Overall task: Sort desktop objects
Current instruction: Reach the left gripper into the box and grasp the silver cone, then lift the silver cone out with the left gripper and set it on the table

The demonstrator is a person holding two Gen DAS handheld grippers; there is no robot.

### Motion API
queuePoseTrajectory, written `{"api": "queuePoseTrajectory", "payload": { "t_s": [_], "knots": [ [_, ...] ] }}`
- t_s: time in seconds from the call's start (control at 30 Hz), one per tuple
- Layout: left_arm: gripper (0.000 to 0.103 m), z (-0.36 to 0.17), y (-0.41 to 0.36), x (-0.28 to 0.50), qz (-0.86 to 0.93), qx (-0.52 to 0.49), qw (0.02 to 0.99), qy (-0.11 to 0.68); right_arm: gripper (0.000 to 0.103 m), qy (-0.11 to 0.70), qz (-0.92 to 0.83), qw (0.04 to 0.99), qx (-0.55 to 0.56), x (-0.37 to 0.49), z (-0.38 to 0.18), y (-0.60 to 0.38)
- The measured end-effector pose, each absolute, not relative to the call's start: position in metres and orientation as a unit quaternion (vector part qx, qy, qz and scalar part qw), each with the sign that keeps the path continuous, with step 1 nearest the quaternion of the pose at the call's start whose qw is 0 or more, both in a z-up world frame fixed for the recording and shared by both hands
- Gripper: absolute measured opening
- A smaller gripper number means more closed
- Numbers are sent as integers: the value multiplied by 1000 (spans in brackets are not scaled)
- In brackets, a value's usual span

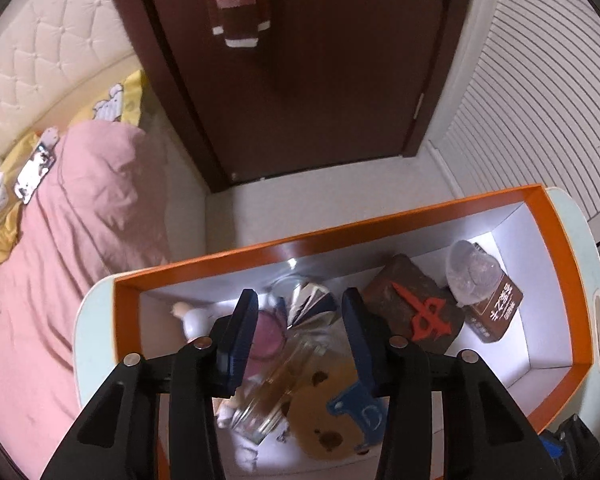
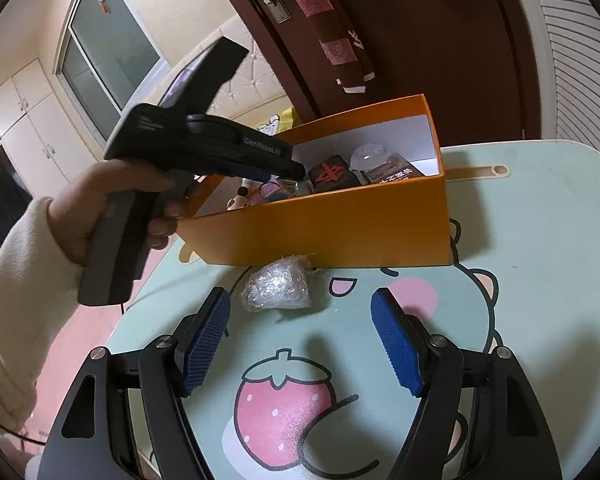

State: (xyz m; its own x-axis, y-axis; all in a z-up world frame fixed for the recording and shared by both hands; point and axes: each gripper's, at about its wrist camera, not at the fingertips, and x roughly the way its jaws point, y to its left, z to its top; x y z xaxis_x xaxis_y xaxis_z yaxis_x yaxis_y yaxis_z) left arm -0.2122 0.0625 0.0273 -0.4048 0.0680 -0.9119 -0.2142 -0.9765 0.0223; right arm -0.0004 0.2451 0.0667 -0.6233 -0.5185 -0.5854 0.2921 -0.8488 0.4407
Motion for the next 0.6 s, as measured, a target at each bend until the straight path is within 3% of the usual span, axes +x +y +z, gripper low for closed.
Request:
{"api": "queuePoseTrajectory", "payload": {
  "t_s": [0.1, 0.17, 0.37, 0.6],
  "knots": [
    [39, 17, 64, -220, 817, -565, 97, 63, 74, -156, -887, 228, 371, 0, 65, 245],
    [29, 17, 63, -221, 814, -569, 102, 63, 74, -157, -886, 227, 372, -1, 64, 244],
    [29, 28, 56, -209, 824, -553, 116, 42, 74, -161, -884, 227, 375, -3, 63, 244],
    [29, 90, 38, -170, 863, -482, 149, -13, 74, -162, -882, 228, 380, -4, 63, 243]
  ]
}}
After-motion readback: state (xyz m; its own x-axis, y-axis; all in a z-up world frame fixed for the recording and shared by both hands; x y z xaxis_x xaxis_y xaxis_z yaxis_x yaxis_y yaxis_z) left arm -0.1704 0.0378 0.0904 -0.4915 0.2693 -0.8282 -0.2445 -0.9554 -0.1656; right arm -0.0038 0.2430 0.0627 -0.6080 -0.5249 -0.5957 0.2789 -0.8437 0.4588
